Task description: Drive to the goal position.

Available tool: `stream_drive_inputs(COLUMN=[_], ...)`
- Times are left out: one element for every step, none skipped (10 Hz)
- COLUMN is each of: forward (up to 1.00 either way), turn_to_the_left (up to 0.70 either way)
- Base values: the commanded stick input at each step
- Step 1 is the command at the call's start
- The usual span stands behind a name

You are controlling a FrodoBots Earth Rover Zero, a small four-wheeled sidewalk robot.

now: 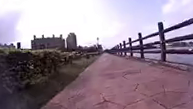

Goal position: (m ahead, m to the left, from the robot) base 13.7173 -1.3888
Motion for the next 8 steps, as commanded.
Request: stream_drive_inputs(forward=[1.00,1.00,1.00,1.00,1.00,1.00,1.00,1.00], turn_to_the_left=[0.00,0.00,-0.22,-0.38,-0.25,0.00,0.00,0.00])
